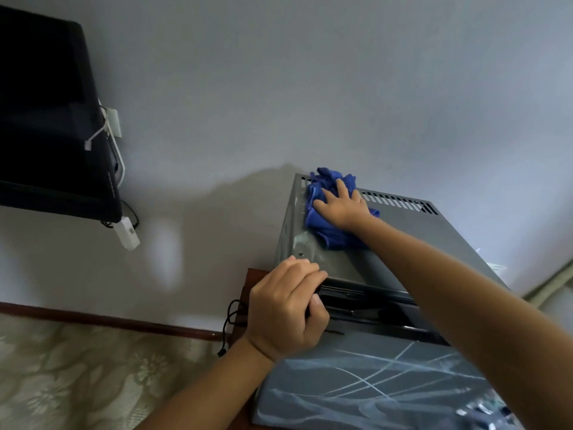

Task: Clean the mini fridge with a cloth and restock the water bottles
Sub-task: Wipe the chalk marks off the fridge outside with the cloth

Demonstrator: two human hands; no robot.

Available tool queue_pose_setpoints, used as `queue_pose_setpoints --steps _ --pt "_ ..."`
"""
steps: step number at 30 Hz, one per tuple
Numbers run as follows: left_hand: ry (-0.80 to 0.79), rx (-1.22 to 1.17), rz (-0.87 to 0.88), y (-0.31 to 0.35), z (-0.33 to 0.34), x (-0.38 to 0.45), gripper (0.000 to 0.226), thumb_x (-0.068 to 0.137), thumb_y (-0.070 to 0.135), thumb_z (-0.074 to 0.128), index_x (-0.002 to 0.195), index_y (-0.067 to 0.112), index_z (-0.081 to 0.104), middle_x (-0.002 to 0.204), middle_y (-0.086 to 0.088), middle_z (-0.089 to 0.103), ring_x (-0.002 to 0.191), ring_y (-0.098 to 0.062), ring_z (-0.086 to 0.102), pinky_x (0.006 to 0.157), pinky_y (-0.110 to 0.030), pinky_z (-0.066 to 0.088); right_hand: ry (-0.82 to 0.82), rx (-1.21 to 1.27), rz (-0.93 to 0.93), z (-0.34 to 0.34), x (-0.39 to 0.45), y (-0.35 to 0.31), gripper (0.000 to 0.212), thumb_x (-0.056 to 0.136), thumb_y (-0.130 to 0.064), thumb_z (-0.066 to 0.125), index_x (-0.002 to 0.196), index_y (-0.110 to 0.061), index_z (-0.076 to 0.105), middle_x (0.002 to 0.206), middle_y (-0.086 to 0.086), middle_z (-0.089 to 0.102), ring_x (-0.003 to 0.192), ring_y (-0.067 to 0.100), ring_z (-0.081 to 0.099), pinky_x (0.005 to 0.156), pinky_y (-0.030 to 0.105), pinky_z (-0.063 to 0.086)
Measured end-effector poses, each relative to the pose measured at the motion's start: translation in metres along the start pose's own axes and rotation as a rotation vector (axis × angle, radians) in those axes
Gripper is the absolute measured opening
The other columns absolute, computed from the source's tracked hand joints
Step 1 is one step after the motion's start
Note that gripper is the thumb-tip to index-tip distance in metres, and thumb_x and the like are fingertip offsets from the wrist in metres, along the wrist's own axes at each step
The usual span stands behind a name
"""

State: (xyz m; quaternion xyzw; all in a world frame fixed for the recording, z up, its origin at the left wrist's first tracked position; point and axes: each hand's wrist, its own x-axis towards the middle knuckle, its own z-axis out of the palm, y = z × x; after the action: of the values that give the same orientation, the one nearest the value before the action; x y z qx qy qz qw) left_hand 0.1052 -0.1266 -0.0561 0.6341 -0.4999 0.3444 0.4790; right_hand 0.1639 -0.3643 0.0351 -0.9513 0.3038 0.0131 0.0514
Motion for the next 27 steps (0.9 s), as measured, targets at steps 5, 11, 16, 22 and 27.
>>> queue_pose_setpoints --steps 5,11,16,22,27 --pt "-0.077 0.005 -0.060 0.009 -0.009 0.001 0.032 0.084 0.013 0.051 0.101 0.006 0.077 0.102 -0.005 0.073 0.097 -0.023 0.068 0.095 -0.033 0.054 -0.026 -0.002 -0.064 0.000 -0.104 -0.002 0.064 0.104 -0.056 0.018 0.162 -0.027 0.018 0.170 0.008 -0.008 0.154 0.043 -0.005 0.123 0.061 0.007" --pt "-0.031 -0.118 -0.168 0.008 -0.015 0.003 0.020 0.079 0.014 0.058 0.084 0.009 0.077 0.098 0.001 0.075 0.096 -0.016 0.070 0.082 -0.025 0.056 0.052 -0.131 -0.197 0.008 -0.196 0.011 0.062 0.106 -0.052 0.016 0.161 -0.024 0.024 0.171 0.008 -0.005 0.156 0.039 -0.004 0.126 0.051 0.005" --pt "-0.042 -0.240 -0.256 0.008 -0.017 0.003 0.015 0.080 0.020 0.057 0.083 0.010 0.068 0.099 0.004 0.067 0.089 -0.010 0.064 0.069 -0.024 0.052 0.092 -0.137 -0.185 0.019 -0.218 0.008 0.077 0.092 -0.076 0.009 0.161 -0.043 0.005 0.170 -0.006 -0.016 0.156 0.033 -0.007 0.126 0.048 0.006" --pt "0.076 -0.384 -0.533 -0.003 -0.021 0.036 0.028 0.083 0.027 0.054 0.105 0.010 0.059 0.112 0.003 0.056 0.109 -0.008 0.056 0.092 -0.019 0.044 0.047 -0.090 -0.147 0.008 -0.163 -0.026 0.079 0.086 -0.083 0.011 0.158 -0.051 0.004 0.170 0.000 -0.016 0.154 0.040 -0.002 0.125 0.053 0.006" --pt "-0.287 -0.324 -0.494 0.007 -0.016 0.040 0.068 0.083 0.034 0.051 0.147 0.015 0.042 0.161 0.004 0.024 0.152 -0.010 0.021 0.122 -0.031 0.026 0.010 -0.173 -0.138 0.008 -0.046 -0.043 0.083 0.079 -0.080 0.016 0.156 -0.049 0.018 0.170 0.009 -0.008 0.149 0.050 0.006 0.118 0.061 0.017"
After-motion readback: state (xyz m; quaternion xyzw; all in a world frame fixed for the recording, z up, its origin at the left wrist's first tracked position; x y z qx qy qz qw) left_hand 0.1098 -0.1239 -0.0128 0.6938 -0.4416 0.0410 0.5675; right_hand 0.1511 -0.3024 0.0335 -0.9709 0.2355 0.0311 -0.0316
